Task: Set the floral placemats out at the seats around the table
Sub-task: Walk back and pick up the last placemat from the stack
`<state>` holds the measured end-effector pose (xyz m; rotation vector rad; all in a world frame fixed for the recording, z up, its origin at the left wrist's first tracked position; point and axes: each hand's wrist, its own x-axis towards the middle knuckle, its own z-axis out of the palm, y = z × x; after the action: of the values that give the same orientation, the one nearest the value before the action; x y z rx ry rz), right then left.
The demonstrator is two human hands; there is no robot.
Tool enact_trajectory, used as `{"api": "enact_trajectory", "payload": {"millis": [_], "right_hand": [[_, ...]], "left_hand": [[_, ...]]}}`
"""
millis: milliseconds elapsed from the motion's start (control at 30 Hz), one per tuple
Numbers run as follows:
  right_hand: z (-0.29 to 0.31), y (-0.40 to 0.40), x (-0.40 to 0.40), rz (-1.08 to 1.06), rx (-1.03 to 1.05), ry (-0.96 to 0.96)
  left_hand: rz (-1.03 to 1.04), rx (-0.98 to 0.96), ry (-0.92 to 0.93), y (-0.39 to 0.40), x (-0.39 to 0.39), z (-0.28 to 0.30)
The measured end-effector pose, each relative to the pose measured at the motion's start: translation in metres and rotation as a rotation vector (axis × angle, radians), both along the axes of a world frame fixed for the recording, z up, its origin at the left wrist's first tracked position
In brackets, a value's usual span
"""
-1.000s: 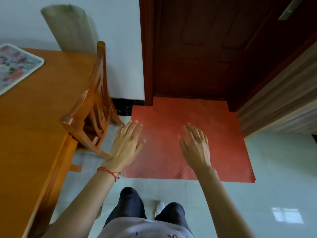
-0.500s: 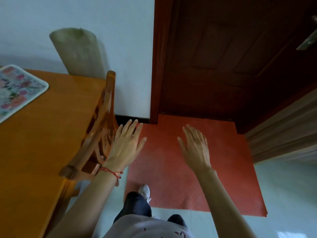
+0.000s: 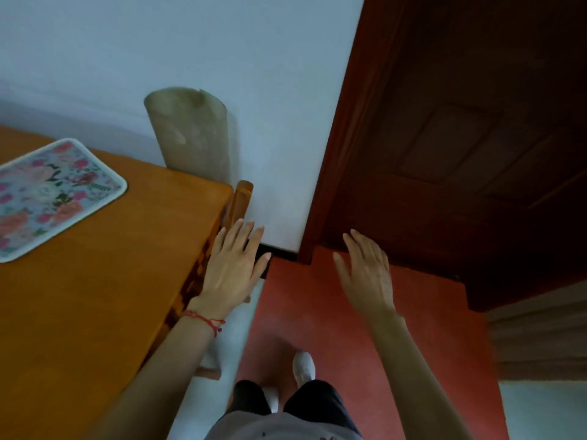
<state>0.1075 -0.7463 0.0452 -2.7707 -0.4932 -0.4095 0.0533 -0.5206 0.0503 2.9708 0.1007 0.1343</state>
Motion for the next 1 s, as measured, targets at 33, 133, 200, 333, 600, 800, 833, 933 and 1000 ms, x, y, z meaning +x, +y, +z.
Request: {"api": "enact_trajectory", "payload": {"millis": [33, 133, 200, 333, 600, 800, 833, 933, 1000], "right_hand": [[0.0, 0.006, 0.01, 0.023, 0.003, -0.008], [0.002, 0.025, 0.043, 0.095, 0.012, -0.009], [0.004, 0.038, 0.067, 0.154, 0.009, -0.012], [0.01, 0.065, 0.112, 0.292, 0.005, 0.044], [0.021, 0.128, 0.17, 0.568, 0.007, 0.137], [0.028, 0.183, 0.174, 0.753, 0.026, 0.168], [0.028, 0.193, 0.173, 0.783, 0.022, 0.168], [0.025, 0.227, 0.172, 0.852, -0.003, 0.178], [0.024, 0.251, 0.17, 0.883, -0.015, 0.184]], "left_hand": [[0.025, 0.002, 0.001, 0.004, 0.005, 0.0], [0.109, 0.014, -0.006, 0.016, 0.019, 0.001], [0.175, 0.004, -0.013, 0.023, 0.03, 0.002], [0.313, 0.009, -0.019, 0.038, 0.046, 0.006], [0.596, 0.017, 0.011, 0.069, 0.048, 0.013], [0.758, 0.045, 0.043, 0.092, 0.029, 0.015], [0.784, 0.041, 0.049, 0.097, 0.026, 0.014], [0.856, 0.018, 0.062, 0.117, 0.018, 0.011], [0.888, 0.02, 0.066, 0.133, 0.013, 0.008]]}}
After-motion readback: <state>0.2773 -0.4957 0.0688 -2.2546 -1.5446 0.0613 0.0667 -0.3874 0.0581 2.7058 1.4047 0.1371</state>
